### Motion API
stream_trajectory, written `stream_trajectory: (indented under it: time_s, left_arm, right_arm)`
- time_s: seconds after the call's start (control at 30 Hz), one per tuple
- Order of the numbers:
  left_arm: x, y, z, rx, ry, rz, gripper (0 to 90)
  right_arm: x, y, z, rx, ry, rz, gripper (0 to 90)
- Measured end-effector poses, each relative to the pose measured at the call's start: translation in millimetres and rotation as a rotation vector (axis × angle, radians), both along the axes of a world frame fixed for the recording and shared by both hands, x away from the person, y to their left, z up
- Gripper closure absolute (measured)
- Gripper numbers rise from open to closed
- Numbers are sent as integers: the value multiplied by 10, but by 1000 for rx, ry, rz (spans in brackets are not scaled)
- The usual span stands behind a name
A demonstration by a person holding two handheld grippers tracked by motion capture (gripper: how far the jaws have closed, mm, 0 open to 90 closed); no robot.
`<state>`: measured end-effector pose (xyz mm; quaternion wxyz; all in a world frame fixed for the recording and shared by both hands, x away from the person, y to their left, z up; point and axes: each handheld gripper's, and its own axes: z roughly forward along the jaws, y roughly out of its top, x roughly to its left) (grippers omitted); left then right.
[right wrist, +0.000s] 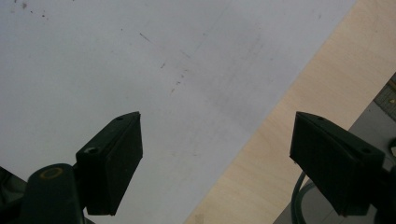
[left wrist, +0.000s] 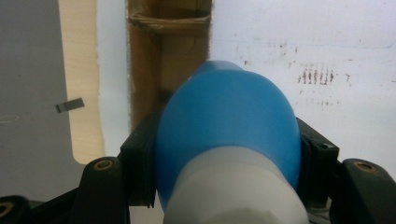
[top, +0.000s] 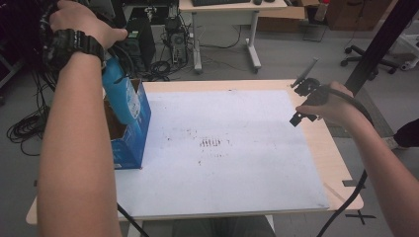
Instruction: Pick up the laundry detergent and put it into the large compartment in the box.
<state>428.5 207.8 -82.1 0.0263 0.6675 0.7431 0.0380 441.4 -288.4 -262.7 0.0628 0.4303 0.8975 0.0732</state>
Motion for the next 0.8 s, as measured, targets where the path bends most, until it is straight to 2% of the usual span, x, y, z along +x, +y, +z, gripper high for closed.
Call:
stream_trajectory:
  time_s: [0.43, 0.8]
  left_arm:
    - [16, 270, -58, 9, 0, 22, 378]
    - [33, 401, -106, 25, 11, 43, 378]
  right_arm:
    - [-6, 28, 32, -5, -3, -3, 175]
    - [1, 17, 30, -11, -1, -8, 175]
